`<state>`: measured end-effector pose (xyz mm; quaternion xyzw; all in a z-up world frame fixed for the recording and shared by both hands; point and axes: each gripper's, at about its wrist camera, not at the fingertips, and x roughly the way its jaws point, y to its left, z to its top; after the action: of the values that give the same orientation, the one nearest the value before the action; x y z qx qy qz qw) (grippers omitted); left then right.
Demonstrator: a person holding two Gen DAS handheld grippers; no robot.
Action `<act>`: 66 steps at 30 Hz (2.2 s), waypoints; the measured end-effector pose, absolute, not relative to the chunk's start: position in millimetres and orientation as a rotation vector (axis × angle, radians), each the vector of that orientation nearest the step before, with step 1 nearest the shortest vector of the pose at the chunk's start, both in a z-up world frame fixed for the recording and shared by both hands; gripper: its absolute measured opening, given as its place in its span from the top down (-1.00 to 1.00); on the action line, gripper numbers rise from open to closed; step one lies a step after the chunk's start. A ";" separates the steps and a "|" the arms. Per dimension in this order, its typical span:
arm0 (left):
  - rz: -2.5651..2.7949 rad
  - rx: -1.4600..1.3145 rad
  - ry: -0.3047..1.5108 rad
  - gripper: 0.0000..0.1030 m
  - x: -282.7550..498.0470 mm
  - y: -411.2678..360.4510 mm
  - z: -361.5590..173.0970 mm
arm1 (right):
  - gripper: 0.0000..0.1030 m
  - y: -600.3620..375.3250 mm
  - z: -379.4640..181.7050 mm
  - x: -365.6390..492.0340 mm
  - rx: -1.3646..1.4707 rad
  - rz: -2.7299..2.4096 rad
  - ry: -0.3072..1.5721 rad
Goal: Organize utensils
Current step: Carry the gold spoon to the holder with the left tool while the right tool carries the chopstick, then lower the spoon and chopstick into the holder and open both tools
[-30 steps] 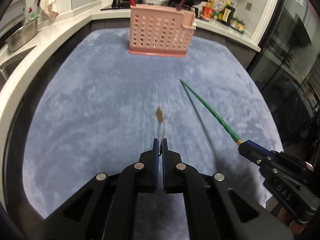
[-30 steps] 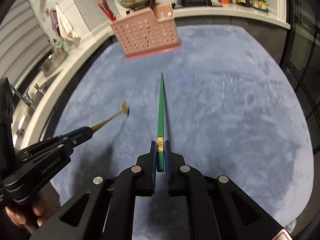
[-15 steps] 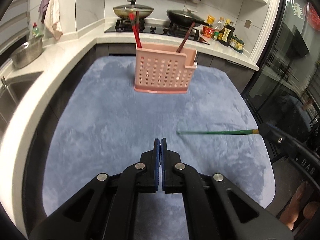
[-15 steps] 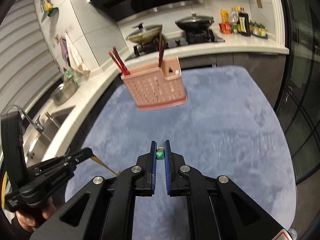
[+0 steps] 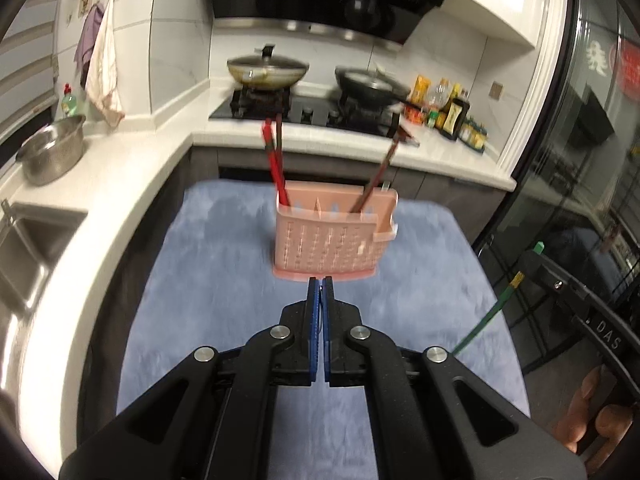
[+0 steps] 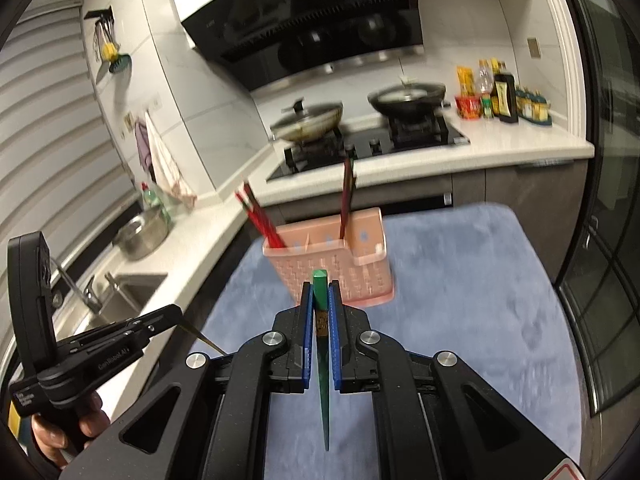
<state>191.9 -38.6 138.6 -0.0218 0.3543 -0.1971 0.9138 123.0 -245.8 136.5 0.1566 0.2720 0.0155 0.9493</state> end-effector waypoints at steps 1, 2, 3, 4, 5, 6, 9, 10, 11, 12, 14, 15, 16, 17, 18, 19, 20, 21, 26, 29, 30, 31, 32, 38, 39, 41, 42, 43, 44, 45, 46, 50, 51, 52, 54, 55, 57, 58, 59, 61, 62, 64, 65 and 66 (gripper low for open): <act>-0.405 -0.046 0.719 0.99 198.8 -40.5 144.6 | 0.86 -248.1 143.0 129.6 0.318 0.031 0.538; -0.408 -0.047 0.707 0.99 206.2 -42.1 151.9 | 0.86 -249.9 148.1 134.9 0.319 0.030 0.527; -0.412 -0.052 0.693 0.98 214.7 -43.7 159.8 | 0.86 -253.9 155.8 144.5 0.326 0.031 0.508; -0.412 -0.056 0.682 0.98 220.3 -44.7 165.5 | 0.86 -257.7 161.4 151.4 0.331 0.031 0.493; -0.414 -0.059 0.672 0.98 226.7 -46.3 171.6 | 0.86 -260.9 167.6 158.9 0.335 0.030 0.477; -0.416 -0.067 0.660 0.98 237.1 -48.3 179.2 | 0.86 -263.5 172.5 164.6 0.335 0.028 0.462; -0.425 -0.080 0.639 0.98 259.8 -54.8 195.4 | 0.86 -269.5 191.1 185.1 0.329 0.019 0.410; -0.420 -0.078 0.629 0.98 266.5 -58.0 200.2 | 0.86 -271.3 197.3 192.0 0.327 0.016 0.394; -0.421 -0.075 0.621 0.98 270.4 -59.9 202.7 | 0.86 -273.3 202.5 198.7 0.327 0.013 0.380; -0.421 -0.072 0.608 0.98 278.0 -63.5 207.2 | 0.86 -275.6 209.3 208.9 0.328 0.011 0.362; -0.417 -0.070 0.602 0.98 289.9 -68.4 210.8 | 0.86 -279.7 216.9 223.6 0.338 0.011 0.339; -0.416 -0.074 0.606 0.98 297.5 -70.7 211.0 | 0.86 -281.5 219.4 230.5 0.341 0.009 0.332; -0.417 -0.078 0.610 0.98 302.5 -72.2 210.1 | 0.86 -282.5 221.5 236.3 0.343 0.007 0.327; -0.420 -0.085 0.618 0.98 308.8 -73.9 208.5 | 0.86 -283.4 223.2 243.6 0.344 0.005 0.320; -0.421 -0.091 0.627 0.98 315.1 -75.1 205.8 | 0.86 -283.7 224.0 250.5 0.344 0.003 0.315; -0.421 -0.095 0.634 0.98 320.0 -76.8 203.3 | 0.86 -283.7 224.3 257.8 0.342 0.001 0.315; -0.421 -0.096 0.638 0.98 323.2 -77.3 200.6 | 0.86 -283.7 223.7 264.0 0.341 -0.002 0.315; -0.416 -0.095 0.646 0.98 328.4 -79.5 196.1 | 0.86 -283.0 222.2 270.3 0.340 -0.003 0.317; -0.407 -0.095 0.686 0.98 344.5 -84.6 172.9 | 0.86 -281.6 202.4 296.9 0.335 -0.008 0.353; -0.403 -0.107 0.716 0.98 352.5 -85.3 157.7 | 0.86 -280.8 185.3 306.7 0.340 -0.011 0.386; -0.400 -0.109 0.725 0.98 354.6 -85.3 152.2 | 0.86 -280.4 180.4 309.1 0.341 -0.011 0.397; -0.397 -0.108 0.735 0.98 357.2 -85.7 147.2 | 0.86 -280.5 174.7 311.7 0.343 -0.012 0.409; -0.397 -0.108 0.743 0.98 359.1 -85.3 143.8 | 0.86 -280.1 170.2 313.1 0.344 -0.013 0.419; -0.385 -0.089 0.772 0.98 367.1 -90.0 124.6 | 0.86 -276.2 144.1 323.2 0.351 -0.006 0.479; -0.383 -0.088 0.775 0.98 368.1 -90.5 122.2 | 0.86 -275.5 141.9 324.2 0.349 -0.004 0.485; -0.381 -0.088 0.786 0.98 370.4 -90.8 118.2 | 0.86 -273.2 135.7 326.7 0.346 -0.003 0.500; -0.379 -0.090 0.792 0.98 371.7 -90.7 115.8 | 0.86 -272.2 134.0 327.8 0.346 -0.002 0.505; -0.377 -0.093 0.796 0.98 372.6 -90.6 114.7 | 0.86 -271.2 131.0 329.0 0.347 -0.002 0.512; -0.376 -0.097 0.802 0.98 373.7 -90.2 112.8 | 0.86 -270.5 129.0 330.3 0.349 -0.001 0.518; -0.376 -0.101 0.806 0.98 374.7 -89.6 111.0 | 0.86 -270.3 127.4 331.5 0.350 0.001 0.524; -0.375 -0.103 0.808 0.98 375.1 -89.3 110.0 | 0.86 -269.8 124.9 332.6 0.353 0.001 0.531; -0.370 -0.106 0.793 0.97 373.6 -87.7 108.0 | 0.86 -268.3 118.7 335.1 0.353 0.002 0.550; -0.366 -0.103 0.789 0.94 373.1 -87.3 107.6 | 0.86 -267.9 118.0 335.5 0.353 0.002 0.553; -0.360 -0.101 0.790 0.86 373.1 -87.4 107.5 | 0.85 -267.1 117.4 335.6 0.353 0.001 0.556; -0.351 -0.105 0.794 0.70 373.4 -85.7 106.5 | 0.75 -266.6 116.4 334.4 0.355 0.000 0.554; -0.345 -0.107 0.793 0.62 373.3 -84.5 106.5 | 0.73 -266.3 116.4 334.0 0.353 -0.001 0.555; -0.337 -0.105 0.790 0.59 372.3 -83.0 106.6 | 0.73 -266.0 116.3 333.1 0.352 0.003 0.557; -0.333 -0.103 0.790 0.59 371.3 -82.3 106.7 | 0.73 -265.2 116.7 332.0 0.349 0.004 0.556; -0.329 -0.102 0.790 0.59 370.4 -81.8 106.8 | 0.73 -264.6 116.9 330.9 0.347 0.004 0.556; -0.326 -0.101 0.788 0.59 368.4 -80.7 107.9 | 0.73 -264.0 117.3 328.2 0.347 0.004 0.558; -0.324 -0.101 0.786 0.59 366.8 -80.2 108.9 | 0.73 -263.7 117.4 326.5 0.349 0.004 0.559; -0.323 -0.096 0.778 0.59 363.6 -79.2 110.9 | 0.73 -263.2 117.6 322.9 0.351 0.004 0.561; -0.319 -0.092 0.774 0.59 361.7 -78.6 112.2 | 0.73 -262.6 117.6 320.7 0.350 0.005 0.563; -0.318 -0.090 0.771 0.59 359.4 -78.5 113.5 | 0.73 -262.4 117.5 319.0 0.350 0.006 0.565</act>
<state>359.4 -78.5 113.5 -0.0438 0.3741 -0.1544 0.9134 319.0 -262.4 117.5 0.1716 0.2774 0.0029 0.9453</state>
